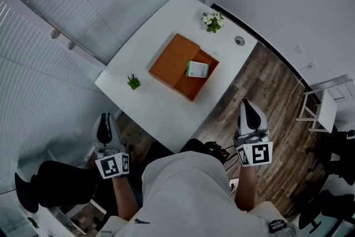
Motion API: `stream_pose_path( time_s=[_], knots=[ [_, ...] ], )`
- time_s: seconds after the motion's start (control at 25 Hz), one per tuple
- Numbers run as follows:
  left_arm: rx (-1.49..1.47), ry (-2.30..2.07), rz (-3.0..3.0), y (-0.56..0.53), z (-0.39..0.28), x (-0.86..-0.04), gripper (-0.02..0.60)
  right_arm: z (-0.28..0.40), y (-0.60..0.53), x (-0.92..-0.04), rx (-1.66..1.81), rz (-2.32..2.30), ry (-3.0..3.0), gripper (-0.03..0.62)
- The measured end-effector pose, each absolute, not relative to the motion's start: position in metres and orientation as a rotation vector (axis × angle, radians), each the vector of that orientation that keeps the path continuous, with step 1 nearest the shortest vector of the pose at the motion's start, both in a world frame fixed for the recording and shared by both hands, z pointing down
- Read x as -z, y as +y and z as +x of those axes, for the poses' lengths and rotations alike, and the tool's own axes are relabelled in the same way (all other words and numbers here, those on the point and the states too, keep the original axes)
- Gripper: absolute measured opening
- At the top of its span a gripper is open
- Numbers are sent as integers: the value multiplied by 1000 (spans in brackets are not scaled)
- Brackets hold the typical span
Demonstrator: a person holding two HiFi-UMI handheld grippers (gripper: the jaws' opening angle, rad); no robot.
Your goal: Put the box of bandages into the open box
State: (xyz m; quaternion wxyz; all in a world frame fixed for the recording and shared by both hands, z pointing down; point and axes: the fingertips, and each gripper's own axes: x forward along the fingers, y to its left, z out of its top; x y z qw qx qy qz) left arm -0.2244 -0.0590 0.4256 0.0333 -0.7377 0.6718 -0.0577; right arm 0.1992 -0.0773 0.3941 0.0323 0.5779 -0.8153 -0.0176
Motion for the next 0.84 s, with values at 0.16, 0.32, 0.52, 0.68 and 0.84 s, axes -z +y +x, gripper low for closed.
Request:
stream_pose_path(
  time_s=[0.16, 0.32, 0.52, 0.68, 0.84],
  knots=[
    [139, 2089, -2281, -60, -223, -425, 77, 202, -80, -395, 14, 1780, -2536, 0],
    [114, 2102, -2292, -63, -224, -424, 77, 202, -83, -394, -6, 1782, -2557, 0],
    [90, 2110, -2288, -65, -224, -420, 77, 200, -87, -397, -12, 1765, -2563, 0],
    [110, 2099, -2284, -67, -220, -420, 77, 201, -89, -397, -21, 1761, -2573, 0],
    [136, 2086, -2280, -70, -216, -423, 77, 203, -91, -398, -23, 1751, -2581, 0]
  ],
)
